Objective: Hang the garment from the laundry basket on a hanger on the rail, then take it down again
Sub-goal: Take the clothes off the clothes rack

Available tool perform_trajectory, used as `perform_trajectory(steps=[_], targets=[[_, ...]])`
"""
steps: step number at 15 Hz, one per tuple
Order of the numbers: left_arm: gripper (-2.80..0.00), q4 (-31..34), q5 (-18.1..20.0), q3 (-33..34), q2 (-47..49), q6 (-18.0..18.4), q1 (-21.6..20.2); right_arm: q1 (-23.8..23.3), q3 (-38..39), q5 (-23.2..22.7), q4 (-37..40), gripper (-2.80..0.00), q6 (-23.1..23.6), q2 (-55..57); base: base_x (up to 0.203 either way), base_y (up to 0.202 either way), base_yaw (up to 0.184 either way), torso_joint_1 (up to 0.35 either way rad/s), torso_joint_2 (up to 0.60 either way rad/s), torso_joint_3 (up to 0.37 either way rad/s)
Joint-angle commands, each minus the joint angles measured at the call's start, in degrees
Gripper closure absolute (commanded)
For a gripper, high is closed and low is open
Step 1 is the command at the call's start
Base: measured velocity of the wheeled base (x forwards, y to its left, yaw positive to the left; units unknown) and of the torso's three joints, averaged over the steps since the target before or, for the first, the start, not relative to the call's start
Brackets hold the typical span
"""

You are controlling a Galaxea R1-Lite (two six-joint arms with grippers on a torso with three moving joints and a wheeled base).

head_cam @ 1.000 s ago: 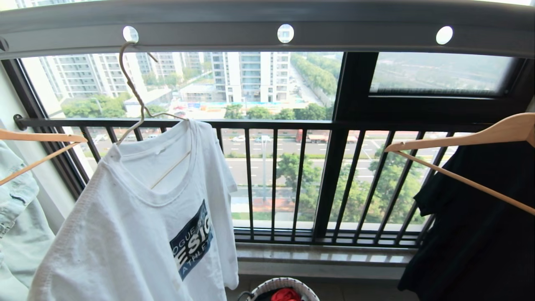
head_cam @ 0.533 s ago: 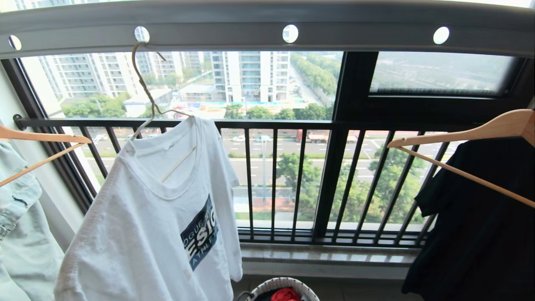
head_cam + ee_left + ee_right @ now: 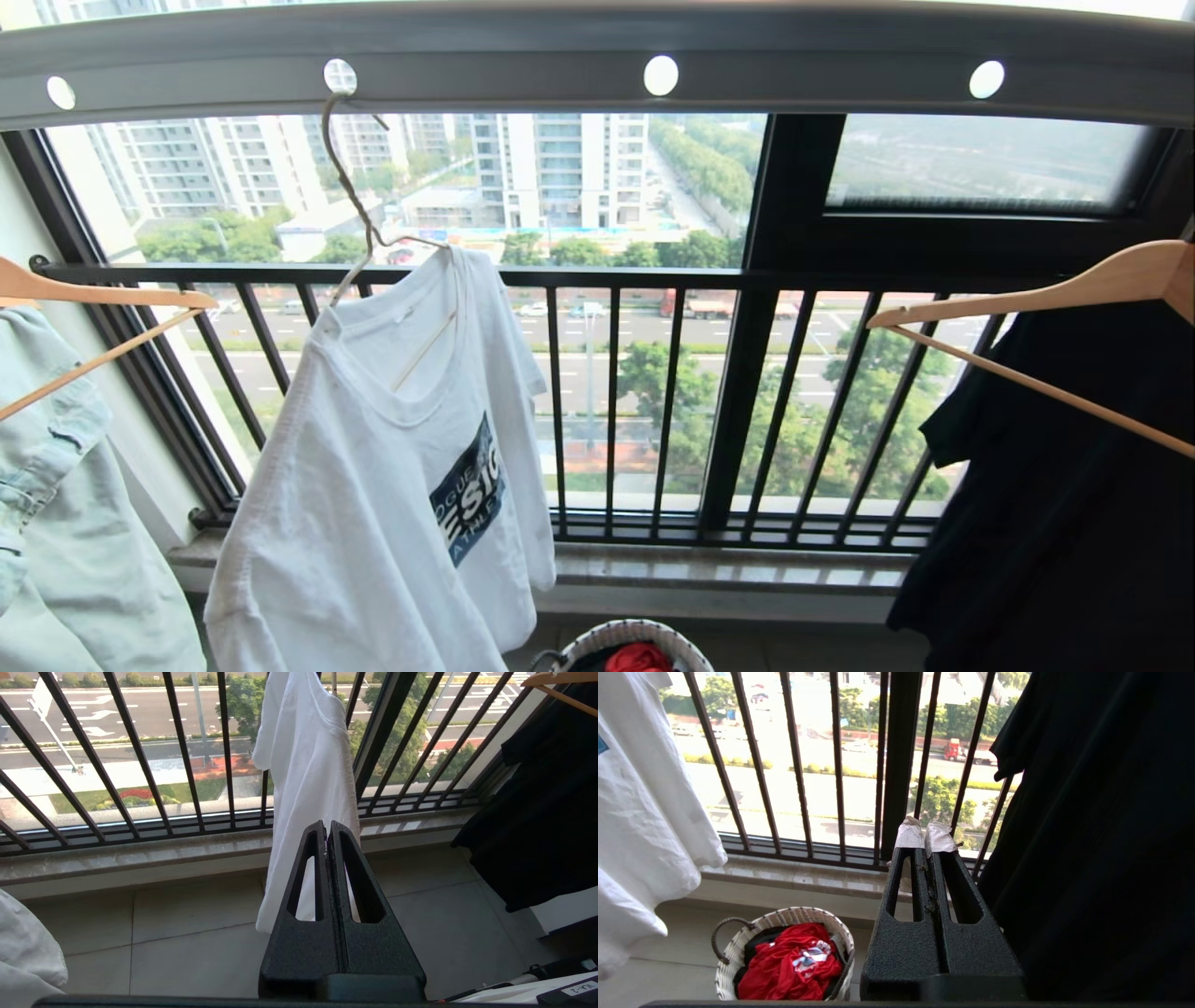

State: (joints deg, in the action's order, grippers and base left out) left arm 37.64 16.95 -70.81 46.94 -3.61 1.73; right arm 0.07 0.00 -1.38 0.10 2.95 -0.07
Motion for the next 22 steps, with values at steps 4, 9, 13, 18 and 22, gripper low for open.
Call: perform_trajectory(steps=[4,9,13,18,22], targets=[[-2.80,0.4,0.1,-6.9,10.6,0.0,5.7,0.0,0.0,0.0,0.0,0.00,0.0,0.1,0.000,0.000,0.000,0.000,0.00,0.000],[-2.80,-0.1,-0.3,-7.2,13.7,0.1,8.7,0.0,0.0,0.0,0.0,0.00,0.0,0.1,0.000,0.000,0.000,0.000,0.00,0.000],[-2.80,-3.6,-5.3,-7.8,15.7,0.3,10.2,0.0,0.0,0.0,0.0,0.00,0.0,0.1,0.000,0.000,0.000,0.000,0.00,0.000],[-2.80,-3.9,-15.4,-7.7,17.1,0.3,18.1,0.0,0.0,0.0,0.0,0.00,0.0,0.1,0.000,0.000,0.000,0.000,0.00,0.000],[-2.80,-9.3,-16.7,-5.0,18.9,0.3,18.2,0.0,0.0,0.0,0.0,0.00,0.0,0.1,0.000,0.000,0.000,0.000,0.00,0.000]])
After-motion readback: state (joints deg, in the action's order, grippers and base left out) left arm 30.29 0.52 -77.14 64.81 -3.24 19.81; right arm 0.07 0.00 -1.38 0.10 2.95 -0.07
